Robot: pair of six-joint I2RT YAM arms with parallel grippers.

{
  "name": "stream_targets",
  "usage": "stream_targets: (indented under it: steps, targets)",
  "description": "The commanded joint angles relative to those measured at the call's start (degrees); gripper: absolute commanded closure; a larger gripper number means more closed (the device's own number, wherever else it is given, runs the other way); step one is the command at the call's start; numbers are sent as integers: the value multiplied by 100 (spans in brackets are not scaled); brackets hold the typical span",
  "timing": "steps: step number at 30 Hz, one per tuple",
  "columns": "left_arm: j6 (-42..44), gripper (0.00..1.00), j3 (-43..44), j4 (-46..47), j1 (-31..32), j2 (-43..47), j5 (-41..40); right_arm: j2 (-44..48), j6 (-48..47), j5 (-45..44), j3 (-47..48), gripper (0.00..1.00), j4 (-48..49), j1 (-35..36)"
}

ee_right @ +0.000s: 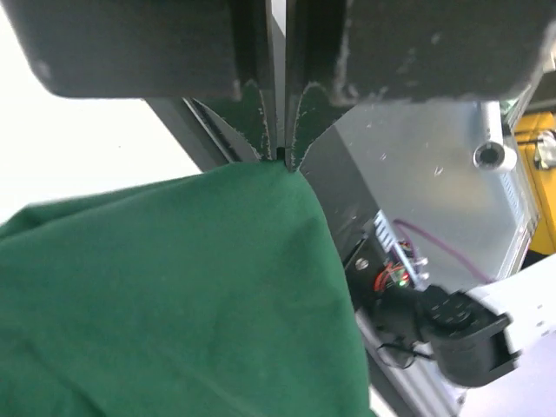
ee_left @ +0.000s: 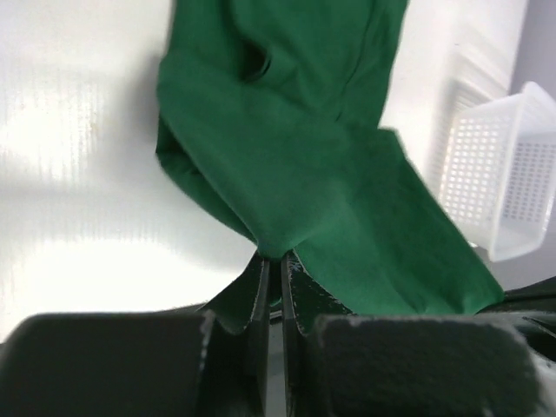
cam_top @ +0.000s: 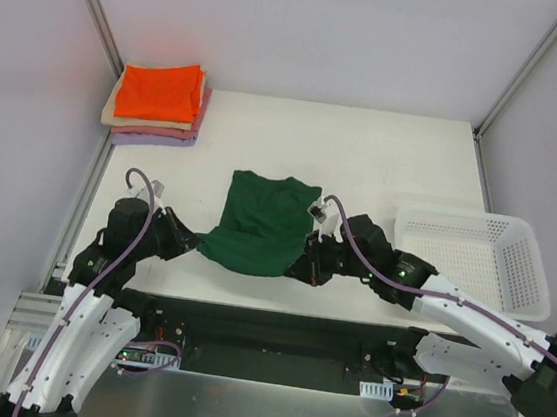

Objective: Fold and stack the t-shirts
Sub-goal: Fold the long partially folded tshirt into a neat square

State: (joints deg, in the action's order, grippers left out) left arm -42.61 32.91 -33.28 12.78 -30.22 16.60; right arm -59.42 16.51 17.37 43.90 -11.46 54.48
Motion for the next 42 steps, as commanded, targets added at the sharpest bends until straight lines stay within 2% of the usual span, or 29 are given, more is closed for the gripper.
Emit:
stream_targets:
  steps: [1, 5, 9, 13, 16, 23, 28, 33, 36, 42]
  targets:
    - [-168, 100, 453, -539, 23, 569, 238, 685, -341, -57, -39, 100, 13, 344]
    - [-195, 100, 752, -548, 23, 544, 108, 1089, -543, -505, -39, 100, 13, 362]
    - [-230, 100, 1007, -417, 23, 105, -332, 1064, -605, -1172, 13, 100, -66, 353]
    - [-204, 100, 1148, 189, 23, -492, -175, 932, -649, -2156, 180, 100, -146, 344]
    - [-204, 100, 1244, 637, 23, -949, -61, 897, -719, -2553, 294, 100, -154, 327]
    - [-256, 100, 1324, 1859, 23, -1987, 870, 1107, -650, -2861, 190, 100, -207, 230]
    - [-195, 100, 1578, 1912, 23, -2602, 810, 1143, -474, -2949, 110, 100, -216, 11]
    - [-134, 100, 1833, 1983, 23, -3253, 836, 801, -544, -3310, 206, 99, -198, -68]
    - [-116, 100, 1956, 1983, 14, -3517, 591, 485, -561, -3170, 382, 100, -198, -270]
    - [33, 100, 2299, 2018, -29, -4184, 283, 1, -588, -3477, 646, 100, -137, -569]
